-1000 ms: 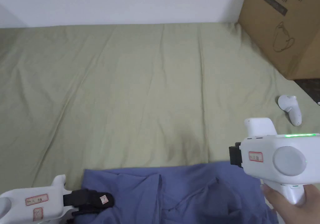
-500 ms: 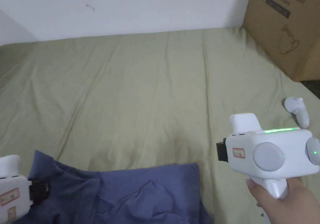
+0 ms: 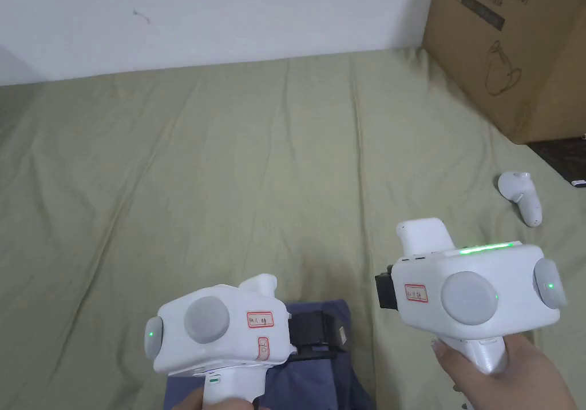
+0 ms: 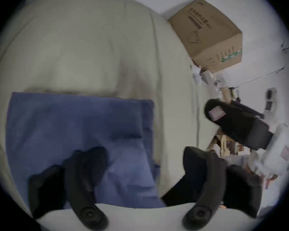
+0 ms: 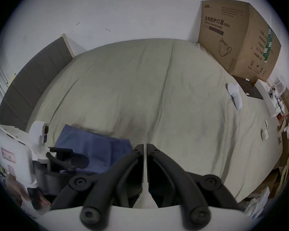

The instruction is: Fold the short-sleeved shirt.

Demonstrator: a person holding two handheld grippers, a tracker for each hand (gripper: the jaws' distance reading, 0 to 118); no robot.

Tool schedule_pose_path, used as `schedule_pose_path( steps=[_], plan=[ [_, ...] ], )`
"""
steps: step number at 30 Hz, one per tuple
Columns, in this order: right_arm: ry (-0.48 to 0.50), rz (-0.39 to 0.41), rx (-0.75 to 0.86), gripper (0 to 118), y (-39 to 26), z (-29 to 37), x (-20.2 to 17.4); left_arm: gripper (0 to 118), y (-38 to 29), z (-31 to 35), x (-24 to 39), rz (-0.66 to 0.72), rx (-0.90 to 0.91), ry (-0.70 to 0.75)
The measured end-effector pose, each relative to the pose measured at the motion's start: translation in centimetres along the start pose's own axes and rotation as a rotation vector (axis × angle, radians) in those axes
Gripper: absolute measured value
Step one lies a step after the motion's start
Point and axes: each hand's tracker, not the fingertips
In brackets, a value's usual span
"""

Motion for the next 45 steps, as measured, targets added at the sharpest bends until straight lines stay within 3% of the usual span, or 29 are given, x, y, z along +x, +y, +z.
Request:
schedule_pose_path(
  steps=[3,7,8,9,10,11,14,23,26,29,32,35,37,40,45],
  plan=[
    [0.002,0.0,-0.003,3,0.0,-0.1,0.1,109,-0.1,2.7,0.2,-0.059,0.047,-0.005],
    [0.009,-0.013,0.01,3,0.2,-0.3,0.3,99,-0.2,7.5,-0.1,-0.207,0.157,0.201],
    [0.01,-0.015,0.016,3,0.3,-0.2,0.3,89,-0.3,8.7,-0.1,-0.247,0.189,0.23],
    [0.011,-0.015,0.02,3,0.4,-0.2,0.3,62,-0.3,9.2,-0.1,-0.264,0.189,0.244],
    [0.011,-0.014,0.023,3,0.4,-0.1,0.3,26,-0.3,9.4,0.0,-0.272,0.178,0.255],
    [0.008,-0.013,0.029,3,0.5,0.0,0.3,0,-0.4,9.3,0.1,-0.284,0.166,0.27],
    [-0.002,-0.015,0.038,3,0.7,0.2,0.6,0,-0.8,7.5,-0.3,-0.27,0.096,0.176],
    [-0.032,-0.025,0.029,3,0.3,0.8,1.9,0,-3.4,-4.3,0.5,-0.322,-0.112,0.182],
    [-0.037,-0.032,0.027,3,0.1,1.0,2.2,0,-3.1,-4.3,1.5,-0.3,-0.102,0.088],
    [-0.023,-0.058,0.034,3,0.2,1.3,2.5,0,-3.8,-4.0,2.4,-0.205,-0.208,-0.211],
    [-0.012,-0.069,0.05,3,0.3,1.9,2.7,0,-4.8,-1.5,3.9,-0.327,-0.133,-0.145],
    [0.009,-0.072,0.088,3,0.3,3.0,2.8,0,-4.9,3.1,3.0,-0.326,-0.036,-0.096],
    [0.051,-0.078,0.092,3,0.3,3.4,2.6,0,-4.5,6.4,1.0,-0.259,0.054,-0.086],
    [0.2,-0.105,0.053,3,-0.1,3.1,1.4,0,-4.1,11.5,-3.2,-0.137,0.199,-0.003],
    [0.644,-0.247,-0.166,3,-2.9,-1.4,-1.7,0,-4.3,16.8,-10.5,0.095,0.363,0.104]
  ],
)
